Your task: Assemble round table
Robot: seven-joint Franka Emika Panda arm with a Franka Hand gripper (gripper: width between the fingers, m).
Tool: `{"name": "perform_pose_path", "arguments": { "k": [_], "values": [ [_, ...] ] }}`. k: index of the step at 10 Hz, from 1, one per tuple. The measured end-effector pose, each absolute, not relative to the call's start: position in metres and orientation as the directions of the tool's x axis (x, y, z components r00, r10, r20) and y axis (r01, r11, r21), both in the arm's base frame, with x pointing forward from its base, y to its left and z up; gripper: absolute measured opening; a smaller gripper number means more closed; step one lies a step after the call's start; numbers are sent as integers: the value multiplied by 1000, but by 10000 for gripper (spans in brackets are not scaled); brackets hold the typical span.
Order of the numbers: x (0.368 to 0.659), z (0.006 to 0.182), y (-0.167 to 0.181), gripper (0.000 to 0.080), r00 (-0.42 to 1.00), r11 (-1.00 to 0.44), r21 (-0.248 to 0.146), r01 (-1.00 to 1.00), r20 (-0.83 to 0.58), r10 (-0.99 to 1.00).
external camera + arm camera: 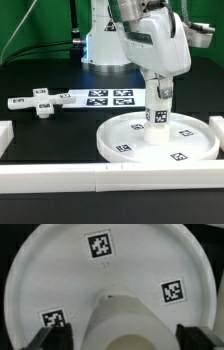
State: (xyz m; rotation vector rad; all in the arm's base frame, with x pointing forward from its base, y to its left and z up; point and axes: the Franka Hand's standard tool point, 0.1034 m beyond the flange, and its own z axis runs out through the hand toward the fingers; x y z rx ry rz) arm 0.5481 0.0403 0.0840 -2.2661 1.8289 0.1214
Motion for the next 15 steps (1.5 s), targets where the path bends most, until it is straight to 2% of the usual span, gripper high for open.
{"name": "perform_pose_path", "arguments": {
  "k": [1,2,3,7,10,15],
  "values": [
    [548,84,40,608,264,-241,-132,-961,-199,-944],
    [551,85,40,608,328,-304,-148,-941,-188,-926],
    [551,84,39,641,407,-380,-166,-910,-172,-897],
    [551,83,39,649,654,-625,-207,-752,-117,-748],
    [554,86,42,649,892,-875,-185,-448,-31,-450],
    [554,86,42,649,992,-977,-179,-115,33,-123]
  ]
}}
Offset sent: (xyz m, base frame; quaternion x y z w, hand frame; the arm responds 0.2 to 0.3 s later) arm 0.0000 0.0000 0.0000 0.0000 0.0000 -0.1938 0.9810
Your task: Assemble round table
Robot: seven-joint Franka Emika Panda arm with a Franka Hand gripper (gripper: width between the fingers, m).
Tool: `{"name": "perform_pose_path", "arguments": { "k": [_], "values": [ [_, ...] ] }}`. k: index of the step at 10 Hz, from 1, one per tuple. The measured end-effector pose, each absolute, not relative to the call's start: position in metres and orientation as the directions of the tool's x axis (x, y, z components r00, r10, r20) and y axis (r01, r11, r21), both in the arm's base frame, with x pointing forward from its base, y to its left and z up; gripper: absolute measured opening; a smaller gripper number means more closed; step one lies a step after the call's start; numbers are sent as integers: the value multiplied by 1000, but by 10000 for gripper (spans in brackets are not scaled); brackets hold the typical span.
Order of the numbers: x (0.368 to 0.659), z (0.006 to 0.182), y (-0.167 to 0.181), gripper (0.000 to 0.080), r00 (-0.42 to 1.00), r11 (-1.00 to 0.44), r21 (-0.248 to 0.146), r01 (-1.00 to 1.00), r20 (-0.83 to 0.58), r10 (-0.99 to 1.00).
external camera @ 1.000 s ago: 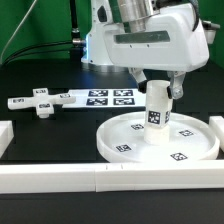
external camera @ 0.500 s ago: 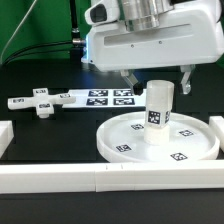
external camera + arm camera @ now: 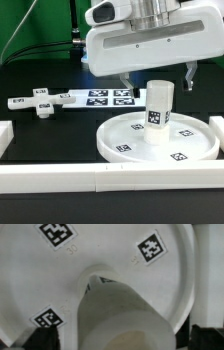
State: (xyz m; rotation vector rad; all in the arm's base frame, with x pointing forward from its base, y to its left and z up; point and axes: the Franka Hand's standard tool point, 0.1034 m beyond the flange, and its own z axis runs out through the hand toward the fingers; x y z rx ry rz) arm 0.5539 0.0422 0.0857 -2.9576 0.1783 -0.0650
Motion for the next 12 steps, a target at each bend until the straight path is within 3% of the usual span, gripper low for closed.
{"name": "perform_pose_path", "arguments": {
  "k": [4,8,12],
  "values": [
    [559,90,53,649,933,-932,-67,356,70,352],
    [559,90,51,649,815,-815,-42,578,82,574],
    [561,86,49,649,486,-488,26,873,48,873]
  ]
}}
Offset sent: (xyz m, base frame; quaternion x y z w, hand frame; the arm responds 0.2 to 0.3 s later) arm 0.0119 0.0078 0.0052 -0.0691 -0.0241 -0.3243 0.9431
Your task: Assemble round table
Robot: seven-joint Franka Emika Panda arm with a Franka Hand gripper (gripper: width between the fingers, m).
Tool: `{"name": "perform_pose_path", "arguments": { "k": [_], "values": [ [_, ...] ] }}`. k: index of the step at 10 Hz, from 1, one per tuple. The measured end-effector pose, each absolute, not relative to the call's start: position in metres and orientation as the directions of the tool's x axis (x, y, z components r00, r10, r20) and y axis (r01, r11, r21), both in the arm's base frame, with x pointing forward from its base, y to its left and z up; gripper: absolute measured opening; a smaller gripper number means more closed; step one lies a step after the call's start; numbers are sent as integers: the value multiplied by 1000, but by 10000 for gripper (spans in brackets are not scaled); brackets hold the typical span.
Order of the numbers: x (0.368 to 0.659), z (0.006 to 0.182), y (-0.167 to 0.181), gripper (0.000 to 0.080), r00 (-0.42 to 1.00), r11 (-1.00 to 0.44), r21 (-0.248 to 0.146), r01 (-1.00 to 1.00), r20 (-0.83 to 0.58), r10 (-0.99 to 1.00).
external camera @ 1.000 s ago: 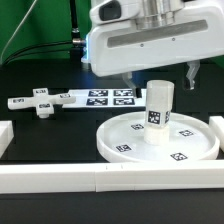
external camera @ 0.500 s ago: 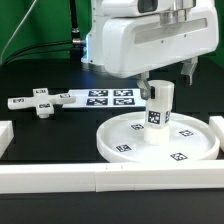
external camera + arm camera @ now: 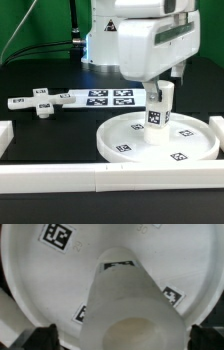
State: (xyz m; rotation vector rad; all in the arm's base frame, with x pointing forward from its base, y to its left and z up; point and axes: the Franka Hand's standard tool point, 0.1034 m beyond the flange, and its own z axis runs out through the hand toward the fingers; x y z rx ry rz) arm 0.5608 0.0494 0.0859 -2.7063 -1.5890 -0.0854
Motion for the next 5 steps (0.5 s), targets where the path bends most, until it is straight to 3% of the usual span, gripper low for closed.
{"name": "perform_pose_path", "arguments": {
  "k": [5],
  "values": [
    [560,84,44,649,222,-223,37,974,27,975]
  ]
}}
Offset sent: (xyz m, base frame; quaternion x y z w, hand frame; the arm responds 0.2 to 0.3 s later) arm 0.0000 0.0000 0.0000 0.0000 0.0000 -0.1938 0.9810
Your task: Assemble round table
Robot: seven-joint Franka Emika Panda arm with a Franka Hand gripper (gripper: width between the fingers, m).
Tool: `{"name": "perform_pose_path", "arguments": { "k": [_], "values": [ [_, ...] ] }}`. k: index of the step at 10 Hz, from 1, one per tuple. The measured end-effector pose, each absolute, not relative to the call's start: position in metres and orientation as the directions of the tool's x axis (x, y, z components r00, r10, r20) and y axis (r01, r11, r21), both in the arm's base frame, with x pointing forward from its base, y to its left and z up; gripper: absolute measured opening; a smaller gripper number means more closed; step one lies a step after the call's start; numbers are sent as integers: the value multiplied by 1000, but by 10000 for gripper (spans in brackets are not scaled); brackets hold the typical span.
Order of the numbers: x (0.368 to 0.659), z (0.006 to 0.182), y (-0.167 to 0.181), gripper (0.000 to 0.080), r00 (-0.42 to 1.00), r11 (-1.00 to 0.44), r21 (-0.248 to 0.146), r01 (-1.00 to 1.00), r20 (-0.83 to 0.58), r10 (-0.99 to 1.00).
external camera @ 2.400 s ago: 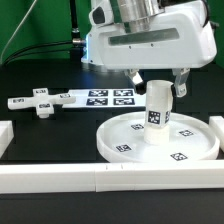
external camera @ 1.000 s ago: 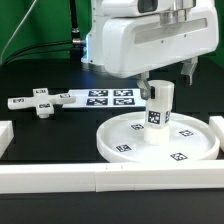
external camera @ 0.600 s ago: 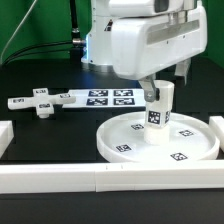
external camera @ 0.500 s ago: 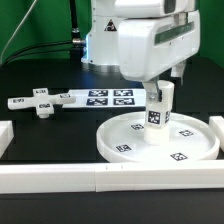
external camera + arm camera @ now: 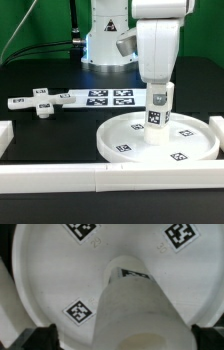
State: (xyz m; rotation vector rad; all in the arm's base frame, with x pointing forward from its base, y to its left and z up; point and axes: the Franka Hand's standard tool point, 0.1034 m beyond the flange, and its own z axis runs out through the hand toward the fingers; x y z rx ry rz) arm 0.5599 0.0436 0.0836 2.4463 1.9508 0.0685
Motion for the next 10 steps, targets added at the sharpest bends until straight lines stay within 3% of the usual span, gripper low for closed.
{"name": "perform_pose_path", "arguments": {
  "k": [4,8,10],
  "values": [
    [563,78,41,649,-154,155,80,985,-18,988],
    [562,75,36,649,-370,373,65,926,-52,928],
    [560,73,37,407,-356,358,61,932,-48,933]
  ]
}}
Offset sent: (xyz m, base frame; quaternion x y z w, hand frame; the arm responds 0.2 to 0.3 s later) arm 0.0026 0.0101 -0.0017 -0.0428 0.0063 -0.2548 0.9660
